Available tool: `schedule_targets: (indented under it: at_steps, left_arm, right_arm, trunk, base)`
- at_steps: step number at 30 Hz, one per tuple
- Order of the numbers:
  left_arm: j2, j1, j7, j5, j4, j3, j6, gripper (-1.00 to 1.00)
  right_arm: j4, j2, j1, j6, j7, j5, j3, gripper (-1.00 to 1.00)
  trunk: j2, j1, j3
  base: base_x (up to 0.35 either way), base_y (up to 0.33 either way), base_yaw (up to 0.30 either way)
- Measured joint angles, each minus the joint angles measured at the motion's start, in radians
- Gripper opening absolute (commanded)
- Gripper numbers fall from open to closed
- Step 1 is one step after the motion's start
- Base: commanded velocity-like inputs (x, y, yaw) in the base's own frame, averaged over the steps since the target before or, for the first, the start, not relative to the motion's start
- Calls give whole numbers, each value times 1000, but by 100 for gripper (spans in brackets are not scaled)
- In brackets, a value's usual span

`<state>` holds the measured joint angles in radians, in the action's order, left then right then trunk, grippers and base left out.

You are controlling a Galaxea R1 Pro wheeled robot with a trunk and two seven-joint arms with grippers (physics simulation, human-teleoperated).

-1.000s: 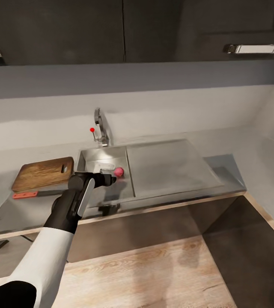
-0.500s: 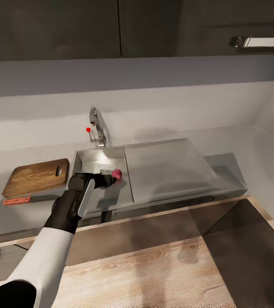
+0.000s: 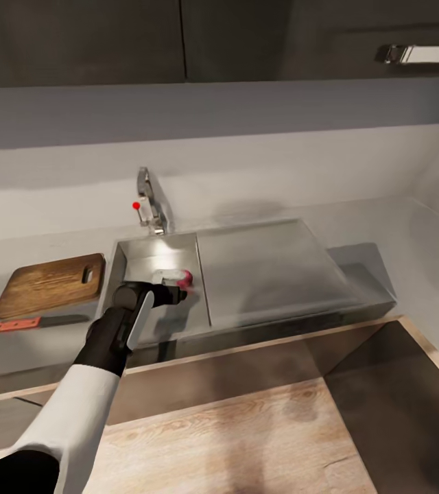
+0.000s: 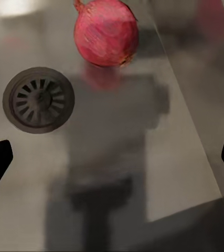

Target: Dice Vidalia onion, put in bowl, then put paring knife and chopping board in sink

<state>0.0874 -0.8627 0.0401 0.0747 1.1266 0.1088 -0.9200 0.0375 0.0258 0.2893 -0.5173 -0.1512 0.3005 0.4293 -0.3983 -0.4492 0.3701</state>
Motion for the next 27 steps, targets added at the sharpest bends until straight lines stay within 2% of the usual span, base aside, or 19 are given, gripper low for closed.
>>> schedule_targets:
  at_steps: [27]
  left_arm:
    - [0,1,0,-1,-51,1,22,100]
  right_arm:
    - [0,0,0,1,0,0,0,100]
  trunk:
    - [0,0,43]
  base:
    - [125,-10,0]
